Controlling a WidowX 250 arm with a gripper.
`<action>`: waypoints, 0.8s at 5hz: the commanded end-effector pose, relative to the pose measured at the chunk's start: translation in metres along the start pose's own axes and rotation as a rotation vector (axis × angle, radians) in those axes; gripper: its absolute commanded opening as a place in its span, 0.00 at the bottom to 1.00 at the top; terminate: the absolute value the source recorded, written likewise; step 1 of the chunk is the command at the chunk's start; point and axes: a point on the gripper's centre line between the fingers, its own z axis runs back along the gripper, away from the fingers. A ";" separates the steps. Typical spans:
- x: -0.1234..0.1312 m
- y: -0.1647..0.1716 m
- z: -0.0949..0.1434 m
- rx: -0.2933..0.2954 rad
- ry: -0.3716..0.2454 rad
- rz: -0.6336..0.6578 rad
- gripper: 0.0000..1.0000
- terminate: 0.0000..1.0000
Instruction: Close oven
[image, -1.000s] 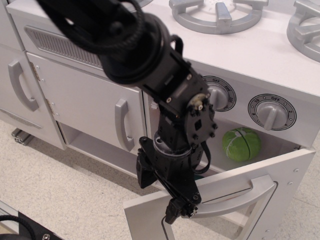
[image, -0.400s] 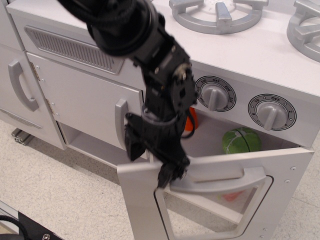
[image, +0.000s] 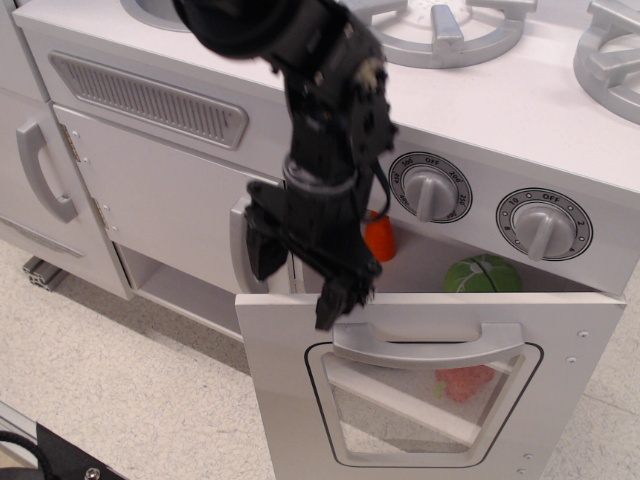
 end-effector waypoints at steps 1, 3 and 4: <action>-0.034 -0.026 0.005 0.052 -0.082 -0.096 1.00 0.00; -0.064 -0.056 -0.010 0.055 -0.057 -0.134 1.00 0.00; -0.052 -0.047 -0.034 0.047 -0.036 -0.045 1.00 0.00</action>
